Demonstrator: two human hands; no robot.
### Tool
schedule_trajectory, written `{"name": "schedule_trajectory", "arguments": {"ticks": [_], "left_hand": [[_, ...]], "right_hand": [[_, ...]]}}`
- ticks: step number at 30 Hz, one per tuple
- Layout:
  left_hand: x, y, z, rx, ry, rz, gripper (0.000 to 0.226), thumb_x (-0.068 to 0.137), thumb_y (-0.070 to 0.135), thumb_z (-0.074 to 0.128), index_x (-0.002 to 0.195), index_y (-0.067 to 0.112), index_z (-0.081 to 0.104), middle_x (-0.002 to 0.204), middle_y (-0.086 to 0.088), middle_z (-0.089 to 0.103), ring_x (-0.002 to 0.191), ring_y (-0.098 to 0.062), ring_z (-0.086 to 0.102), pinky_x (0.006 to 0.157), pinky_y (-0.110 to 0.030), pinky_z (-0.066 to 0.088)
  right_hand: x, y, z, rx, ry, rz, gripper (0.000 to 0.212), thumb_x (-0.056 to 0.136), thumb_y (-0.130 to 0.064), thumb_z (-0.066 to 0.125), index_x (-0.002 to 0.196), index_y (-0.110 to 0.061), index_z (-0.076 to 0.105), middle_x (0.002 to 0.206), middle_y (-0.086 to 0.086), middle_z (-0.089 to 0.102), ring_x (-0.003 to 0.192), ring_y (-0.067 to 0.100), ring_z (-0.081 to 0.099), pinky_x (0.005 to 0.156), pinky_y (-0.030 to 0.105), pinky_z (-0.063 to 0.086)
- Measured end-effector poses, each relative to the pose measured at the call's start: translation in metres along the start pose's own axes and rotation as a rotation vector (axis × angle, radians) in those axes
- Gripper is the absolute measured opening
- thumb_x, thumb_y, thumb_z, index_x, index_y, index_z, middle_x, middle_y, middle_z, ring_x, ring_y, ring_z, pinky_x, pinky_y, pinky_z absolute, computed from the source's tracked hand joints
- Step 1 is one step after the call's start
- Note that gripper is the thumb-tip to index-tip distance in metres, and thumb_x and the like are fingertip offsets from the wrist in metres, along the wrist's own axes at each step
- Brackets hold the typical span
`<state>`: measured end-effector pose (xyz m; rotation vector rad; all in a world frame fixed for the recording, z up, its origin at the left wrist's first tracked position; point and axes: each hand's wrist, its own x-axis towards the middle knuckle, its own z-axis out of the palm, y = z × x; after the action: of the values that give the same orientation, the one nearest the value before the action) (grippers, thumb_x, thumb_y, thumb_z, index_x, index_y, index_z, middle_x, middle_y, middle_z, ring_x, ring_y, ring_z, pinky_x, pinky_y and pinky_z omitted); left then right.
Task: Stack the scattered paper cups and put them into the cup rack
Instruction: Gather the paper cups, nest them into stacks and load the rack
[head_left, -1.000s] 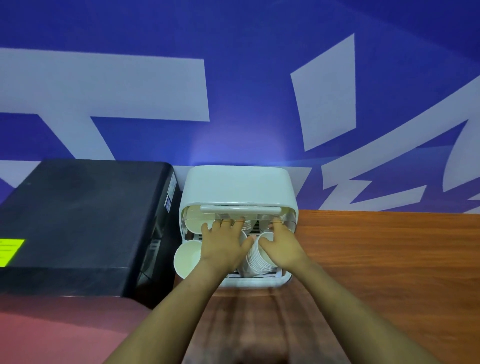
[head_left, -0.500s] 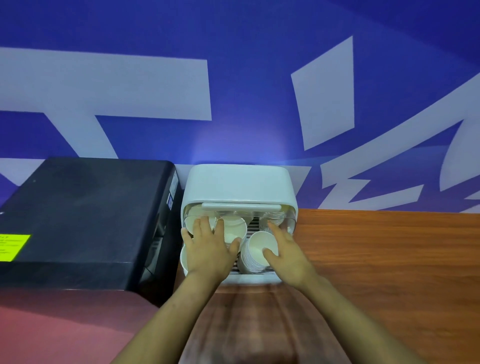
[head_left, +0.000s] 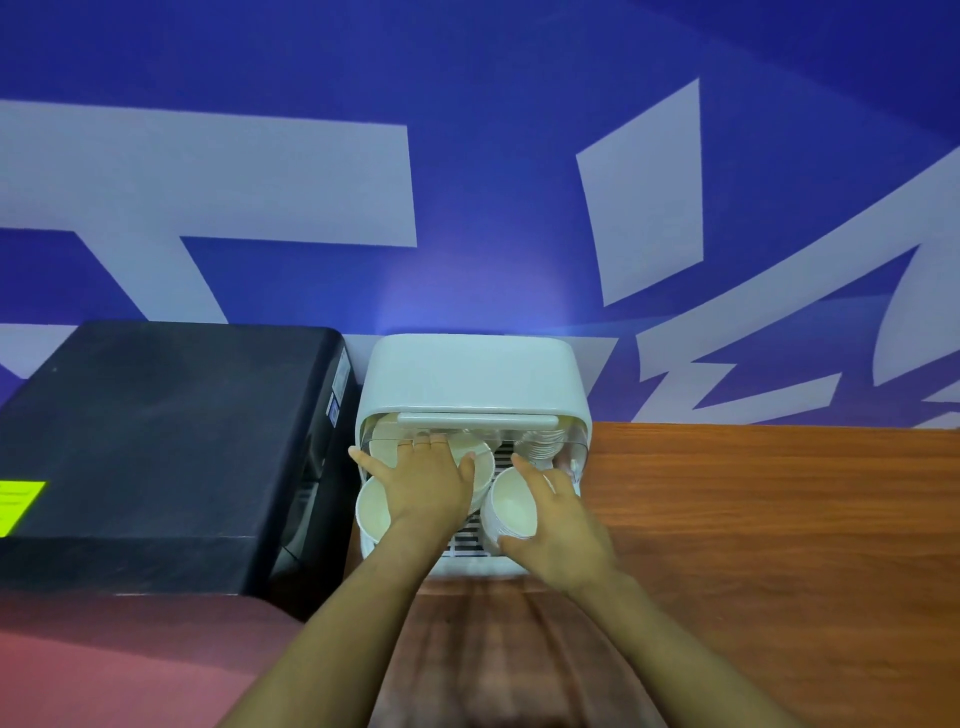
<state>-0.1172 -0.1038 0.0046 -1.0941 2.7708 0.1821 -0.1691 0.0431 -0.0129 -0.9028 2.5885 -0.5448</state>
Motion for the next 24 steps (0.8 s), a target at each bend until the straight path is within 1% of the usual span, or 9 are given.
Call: {"name": "schedule_trajectory", "arguments": {"ticks": [4,8,11,14,16,18,19,21,24], "left_hand": [[0.000,-0.003,0.005,-0.008,0.038,0.045,0.055,0.096,0.056,0.029,0.135,0.021,0.045,0.138,0.003,0.049,0.137,-0.020,0.033,0.101,-0.077,-0.006],[0.000,-0.004,0.005,0.001,0.048,0.082,0.057,0.094,0.061,0.024,0.141,0.032,0.038,0.147,0.002,0.041,0.143,-0.028,0.019,0.096,-0.077,-0.015],[-0.009,-0.012,0.010,-0.001,0.120,0.128,0.052,0.093,0.058,0.027,0.135,0.032,0.044,0.137,0.002,0.048,0.138,-0.027,0.029,0.101,-0.074,-0.014],[-0.019,-0.024,0.017,-0.071,0.198,0.186,0.063,0.085,0.057,0.020,0.129,0.026,0.053,0.127,-0.001,0.056,0.127,-0.027,0.044,0.108,-0.069,0.000],[-0.023,-0.030,0.016,-0.084,0.182,0.193,0.062,0.089,0.057,0.022,0.138,0.026,0.045,0.141,-0.003,0.045,0.135,-0.026,0.035,0.112,-0.060,0.010],[-0.021,-0.035,0.016,-0.080,0.131,0.203,0.057,0.096,0.054,0.028,0.146,0.028,0.029,0.153,-0.002,0.028,0.143,-0.024,0.020,0.115,-0.048,0.014],[-0.019,-0.037,0.016,-0.083,0.120,0.214,0.056,0.097,0.053,0.029,0.147,0.028,0.027,0.154,-0.001,0.026,0.144,-0.024,0.017,0.114,-0.044,0.018],[-0.016,-0.040,0.014,-0.073,0.123,0.241,0.057,0.096,0.055,0.026,0.145,0.026,0.031,0.150,-0.001,0.033,0.140,-0.025,0.023,0.110,-0.040,0.028],[-0.008,-0.042,0.011,-0.095,0.103,0.271,0.064,0.089,0.059,0.018,0.135,0.022,0.043,0.137,-0.001,0.045,0.130,-0.023,0.036,0.101,-0.036,0.037]], "right_hand": [[0.002,0.009,-0.005,-0.074,0.050,0.087,0.088,0.076,-0.051,0.063,0.146,-0.041,0.011,0.149,-0.004,0.021,0.128,0.024,0.043,0.090,0.035,0.046],[0.001,0.011,-0.009,-0.142,0.084,0.104,0.087,0.077,-0.056,0.060,0.147,-0.036,0.012,0.151,-0.004,0.021,0.131,0.024,0.034,0.100,0.037,0.039],[-0.005,0.005,-0.006,-0.215,0.215,-0.058,0.073,0.078,-0.057,0.054,0.142,-0.028,0.034,0.147,-0.002,0.034,0.132,0.021,0.037,0.103,0.039,0.034],[-0.005,-0.007,0.000,-0.240,0.303,-0.265,0.061,0.080,-0.056,0.045,0.129,-0.021,0.052,0.134,0.001,0.054,0.122,0.019,0.051,0.105,0.036,0.030],[0.000,-0.015,0.003,-0.227,0.225,-0.317,0.068,0.082,-0.059,0.040,0.136,-0.019,0.046,0.142,0.003,0.047,0.129,0.020,0.045,0.111,0.039,0.020],[0.007,-0.025,0.002,-0.210,0.114,-0.302,0.082,0.078,-0.066,0.026,0.145,-0.020,0.032,0.153,0.003,0.030,0.140,0.020,0.028,0.116,0.044,0.010],[0.011,-0.029,0.001,-0.225,0.065,-0.283,0.088,0.073,-0.069,0.019,0.147,-0.022,0.026,0.156,0.002,0.023,0.142,0.019,0.022,0.116,0.046,0.006],[0.019,-0.036,-0.001,-0.259,0.025,-0.253,0.095,0.065,-0.071,0.014,0.147,-0.025,0.024,0.155,0.002,0.020,0.141,0.021,0.023,0.115,0.047,0.009],[0.033,-0.042,-0.005,-0.310,0.004,-0.214,0.093,0.061,-0.075,0.019,0.142,-0.031,0.030,0.143,0.003,0.034,0.127,0.026,0.041,0.106,0.046,0.024]]}}
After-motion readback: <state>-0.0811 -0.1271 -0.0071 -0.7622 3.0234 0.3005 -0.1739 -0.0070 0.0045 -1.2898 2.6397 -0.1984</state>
